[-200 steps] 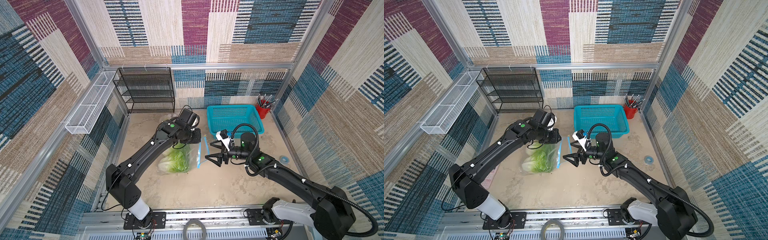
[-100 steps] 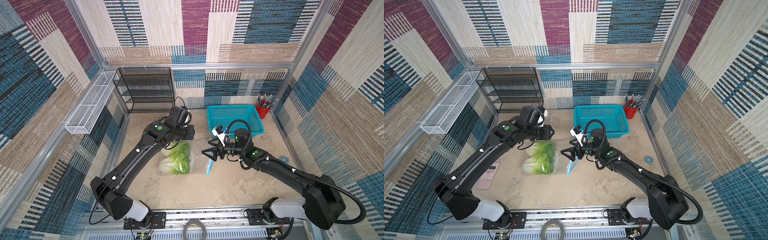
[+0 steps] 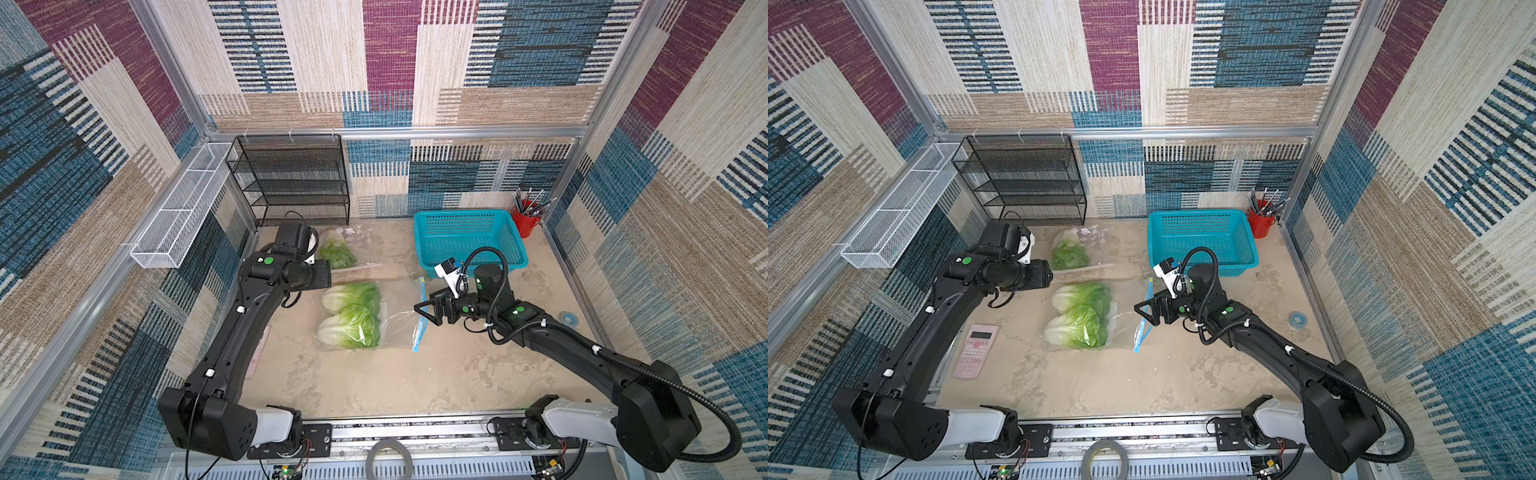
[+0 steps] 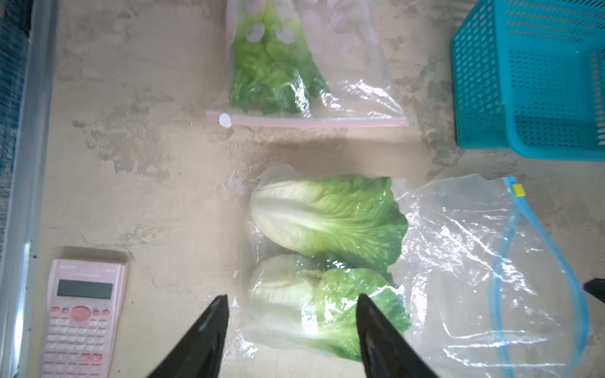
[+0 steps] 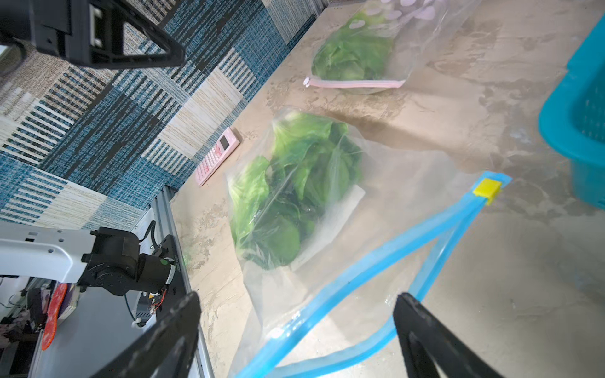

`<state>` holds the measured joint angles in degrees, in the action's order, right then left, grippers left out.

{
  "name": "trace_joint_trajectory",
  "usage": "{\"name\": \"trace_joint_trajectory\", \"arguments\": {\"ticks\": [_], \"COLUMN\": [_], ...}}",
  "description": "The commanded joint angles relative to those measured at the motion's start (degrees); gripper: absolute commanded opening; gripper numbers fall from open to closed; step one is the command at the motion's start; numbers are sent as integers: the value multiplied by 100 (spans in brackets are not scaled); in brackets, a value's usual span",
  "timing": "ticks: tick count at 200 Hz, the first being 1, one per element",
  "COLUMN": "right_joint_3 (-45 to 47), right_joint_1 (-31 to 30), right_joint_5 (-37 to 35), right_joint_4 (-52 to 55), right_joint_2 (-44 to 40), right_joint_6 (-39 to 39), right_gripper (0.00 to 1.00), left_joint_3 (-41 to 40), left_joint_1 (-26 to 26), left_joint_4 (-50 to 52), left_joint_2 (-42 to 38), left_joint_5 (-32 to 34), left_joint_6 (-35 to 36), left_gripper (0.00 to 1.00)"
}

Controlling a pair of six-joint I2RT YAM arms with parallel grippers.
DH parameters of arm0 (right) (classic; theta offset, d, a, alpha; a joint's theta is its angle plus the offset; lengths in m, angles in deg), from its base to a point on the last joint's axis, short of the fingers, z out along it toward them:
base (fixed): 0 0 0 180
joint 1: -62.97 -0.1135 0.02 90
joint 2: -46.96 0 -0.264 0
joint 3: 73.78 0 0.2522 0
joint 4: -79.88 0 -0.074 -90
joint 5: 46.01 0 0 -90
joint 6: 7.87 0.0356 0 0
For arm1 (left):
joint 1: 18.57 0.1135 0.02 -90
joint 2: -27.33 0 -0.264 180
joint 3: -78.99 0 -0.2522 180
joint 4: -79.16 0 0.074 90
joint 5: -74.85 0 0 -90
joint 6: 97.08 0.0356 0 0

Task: Open the zip-top bag and take out the chinese cabbages
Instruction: Adjust the zipper food storage bag at the center of the board.

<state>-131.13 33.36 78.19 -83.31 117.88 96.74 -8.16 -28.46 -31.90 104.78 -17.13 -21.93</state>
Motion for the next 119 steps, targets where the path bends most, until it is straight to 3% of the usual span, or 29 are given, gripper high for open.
{"name": "trace_joint_trajectory", "arguments": {"ticks": [1,34,73,119], "right_joint_3": [89,212,315,176], "right_joint_1": [7,7,7,7], "right_joint_5": [266,507,656,790], "right_joint_4": [-172,-431,-853,-1113], "right_joint_2": [-73,61,293,536], "right_joint_6": [323,568,847,962], "right_gripper": [93,84,73,49], "left_joint_3": [-347,-714,-1206,-1794], "left_joint_1": [325,831,1397,1630], "left_joint_4": [-379,-638,-878,-1035], "left_joint_2": [-15,59,67,521], "left_joint_5": [-714,-1004,-1688,-2066], "left_joint_6": [141,219,241,181], "left_gripper": [66,72,73,72]}}
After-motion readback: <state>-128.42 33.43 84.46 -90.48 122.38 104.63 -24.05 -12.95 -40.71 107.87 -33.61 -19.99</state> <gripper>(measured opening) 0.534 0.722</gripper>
